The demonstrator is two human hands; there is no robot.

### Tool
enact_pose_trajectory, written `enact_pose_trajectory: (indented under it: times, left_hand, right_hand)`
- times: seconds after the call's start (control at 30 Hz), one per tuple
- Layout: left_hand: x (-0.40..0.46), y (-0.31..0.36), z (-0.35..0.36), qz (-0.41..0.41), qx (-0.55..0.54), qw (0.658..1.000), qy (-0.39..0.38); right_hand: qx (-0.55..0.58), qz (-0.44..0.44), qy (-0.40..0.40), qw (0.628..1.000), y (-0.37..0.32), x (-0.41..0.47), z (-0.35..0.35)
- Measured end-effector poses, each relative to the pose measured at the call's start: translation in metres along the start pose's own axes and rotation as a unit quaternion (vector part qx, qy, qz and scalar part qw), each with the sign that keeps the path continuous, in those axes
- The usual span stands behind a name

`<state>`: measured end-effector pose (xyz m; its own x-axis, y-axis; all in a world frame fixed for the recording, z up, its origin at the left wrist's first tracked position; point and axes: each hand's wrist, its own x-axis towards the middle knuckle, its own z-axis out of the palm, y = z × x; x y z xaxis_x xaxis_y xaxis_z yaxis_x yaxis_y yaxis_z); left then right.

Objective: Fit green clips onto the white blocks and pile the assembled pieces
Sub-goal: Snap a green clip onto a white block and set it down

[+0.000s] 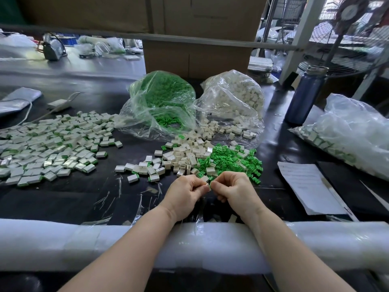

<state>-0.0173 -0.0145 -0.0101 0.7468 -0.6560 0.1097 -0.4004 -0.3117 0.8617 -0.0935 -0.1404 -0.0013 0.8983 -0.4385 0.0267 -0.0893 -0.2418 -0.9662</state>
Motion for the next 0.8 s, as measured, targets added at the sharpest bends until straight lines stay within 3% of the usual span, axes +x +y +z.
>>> enact_pose_trajectory:
  times: [0.6,0.8]
  left_hand:
    - [-0.0009,0.0039,-0.0008,0.04,0.07,0.997,-0.021]
    - [-0.0009,0.005,-0.0006,0.018,-0.017,1.0,0.008]
  right_hand:
    - [-0.018,-0.001,-0.028,0.999,-0.0027,-0.0013,0.0008]
    - [0.063,-0.019,0.005,0.998,-0.0016,-0.0011,0.0003]
